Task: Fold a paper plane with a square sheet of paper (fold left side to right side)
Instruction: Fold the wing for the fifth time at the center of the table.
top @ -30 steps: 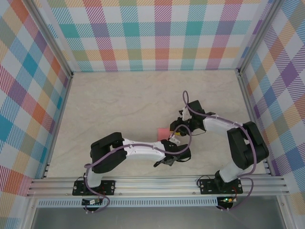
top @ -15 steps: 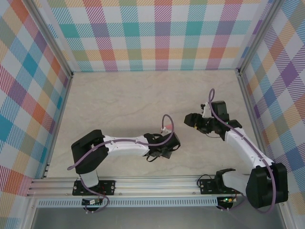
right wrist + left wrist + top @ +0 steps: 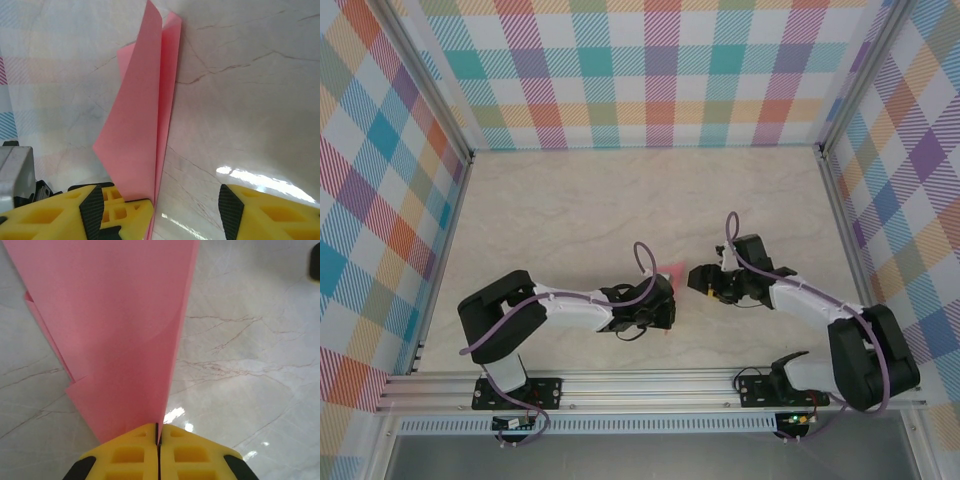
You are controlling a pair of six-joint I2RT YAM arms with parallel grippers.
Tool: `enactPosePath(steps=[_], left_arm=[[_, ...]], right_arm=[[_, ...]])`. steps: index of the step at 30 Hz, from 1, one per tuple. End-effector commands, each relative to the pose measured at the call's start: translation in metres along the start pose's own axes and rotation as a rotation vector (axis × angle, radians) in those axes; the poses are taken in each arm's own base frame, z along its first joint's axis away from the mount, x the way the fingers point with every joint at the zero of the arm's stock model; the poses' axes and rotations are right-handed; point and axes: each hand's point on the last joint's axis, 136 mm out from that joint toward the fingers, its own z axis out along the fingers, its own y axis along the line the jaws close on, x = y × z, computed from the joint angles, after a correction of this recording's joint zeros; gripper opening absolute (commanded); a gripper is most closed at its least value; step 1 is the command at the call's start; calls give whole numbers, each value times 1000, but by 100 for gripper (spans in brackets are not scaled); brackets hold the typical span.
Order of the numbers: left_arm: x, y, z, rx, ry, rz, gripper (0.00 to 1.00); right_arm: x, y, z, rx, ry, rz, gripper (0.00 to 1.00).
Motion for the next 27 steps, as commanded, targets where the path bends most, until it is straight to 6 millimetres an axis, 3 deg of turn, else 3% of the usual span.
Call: enactPosePath(steps=[1,17,23,27], left_arm=[[-16,-14,-7,141,-61,-99,6],[-18,-1,-8,221,-74,-208,3],[-16,4,-5,206,-69,-220,3],[-14,6,-1,208,-61,-238,10]], right_arm=[[-7,7,11,-14,-30,-6,61],[-13,30,48,-48,0,-26,53],[-9,14,59,56,57,36,48],[-1,7,66,92,91,59,47]])
